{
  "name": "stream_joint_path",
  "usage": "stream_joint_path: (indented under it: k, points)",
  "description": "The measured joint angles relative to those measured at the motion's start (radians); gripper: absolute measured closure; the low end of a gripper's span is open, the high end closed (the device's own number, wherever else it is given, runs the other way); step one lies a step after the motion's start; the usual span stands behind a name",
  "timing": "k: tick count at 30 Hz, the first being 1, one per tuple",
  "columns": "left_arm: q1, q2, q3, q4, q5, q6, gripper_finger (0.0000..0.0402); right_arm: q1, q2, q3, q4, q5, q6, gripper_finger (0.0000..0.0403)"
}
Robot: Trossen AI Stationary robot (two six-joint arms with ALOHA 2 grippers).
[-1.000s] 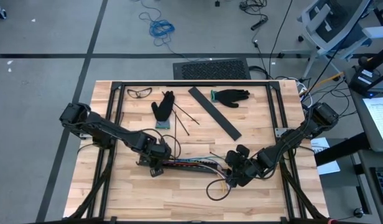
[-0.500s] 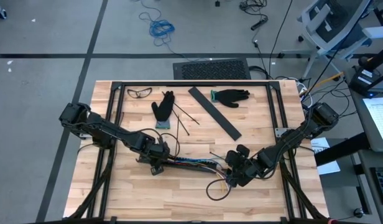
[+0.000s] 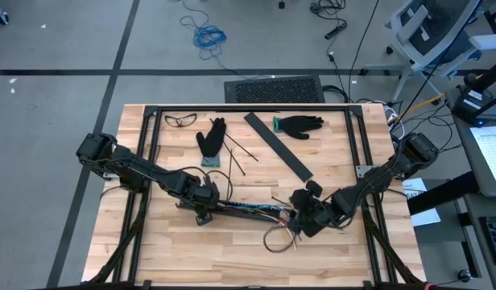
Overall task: Ziptie cables
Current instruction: Put the ziptied cables in the black cable duct
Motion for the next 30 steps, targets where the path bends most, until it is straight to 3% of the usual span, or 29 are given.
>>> stream_joint_path:
  k: [7, 17, 22, 30]
  points:
    - [0.000, 0.000, 0.000, -0.001, -0.010, -0.019, 0.0401, -0.001, 0.046, 0.000, 0.066, -0.097, 0.033, 0.0204]
    - [0.000, 0.001, -0.001, -0.001, -0.018, -0.019, 0.0401, 0.077, 0.175, 0.000, 0.147, -0.016, 0.311, 0.0204]
    - [0.000, 0.001, -0.002, -0.006, -0.018, -0.019, 0.0401, 0.077, 0.270, 0.000, 0.265, -0.021, 0.331, 0.0208]
    - [0.000, 0.001, -0.002, -0.005, -0.017, -0.019, 0.0401, 0.072, 0.252, 0.000, 0.251, -0.016, 0.280, 0.0243]
